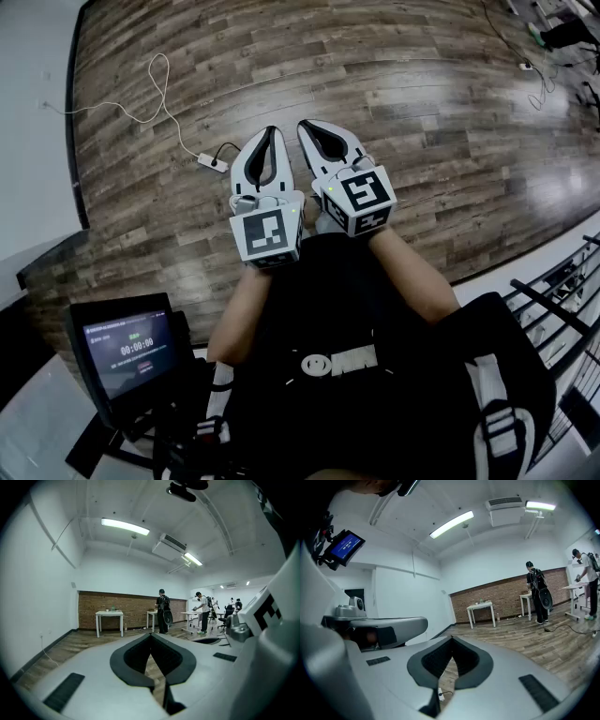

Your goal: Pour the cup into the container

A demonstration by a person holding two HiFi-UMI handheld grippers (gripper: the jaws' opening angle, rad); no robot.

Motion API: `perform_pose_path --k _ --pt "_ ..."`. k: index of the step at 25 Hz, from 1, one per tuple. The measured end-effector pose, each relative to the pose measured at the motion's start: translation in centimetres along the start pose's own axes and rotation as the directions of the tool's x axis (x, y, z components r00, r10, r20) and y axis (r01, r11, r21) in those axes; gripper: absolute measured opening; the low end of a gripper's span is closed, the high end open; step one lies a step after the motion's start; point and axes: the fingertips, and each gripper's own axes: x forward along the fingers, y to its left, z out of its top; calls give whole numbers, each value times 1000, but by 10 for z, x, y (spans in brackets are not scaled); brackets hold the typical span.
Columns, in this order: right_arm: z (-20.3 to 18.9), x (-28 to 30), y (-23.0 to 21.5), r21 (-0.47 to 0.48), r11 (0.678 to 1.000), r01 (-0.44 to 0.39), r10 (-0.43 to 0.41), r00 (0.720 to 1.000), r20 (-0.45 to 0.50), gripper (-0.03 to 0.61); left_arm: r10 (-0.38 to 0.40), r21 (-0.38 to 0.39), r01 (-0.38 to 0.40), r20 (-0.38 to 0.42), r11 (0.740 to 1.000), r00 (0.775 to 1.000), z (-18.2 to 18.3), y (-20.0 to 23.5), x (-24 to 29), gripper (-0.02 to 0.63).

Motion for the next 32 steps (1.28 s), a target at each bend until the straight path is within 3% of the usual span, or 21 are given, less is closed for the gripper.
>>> perform_pose_path --k 9,22,32 --pt "-2 -3 -5 10 1000 20 -20 1000 14 -5 1 20 -2 20 1000 1000 4 -2 -1 3" --pt "-6 -4 -3 -6 1000 6 -6 1000 28 -5 71 31 -71 13 997 997 -9 4 -11 3" --pt "2 26 32 -19 1000 21 -21 1000 4 -5 50 -22 -50 3 999 999 -3 55 -13 3"
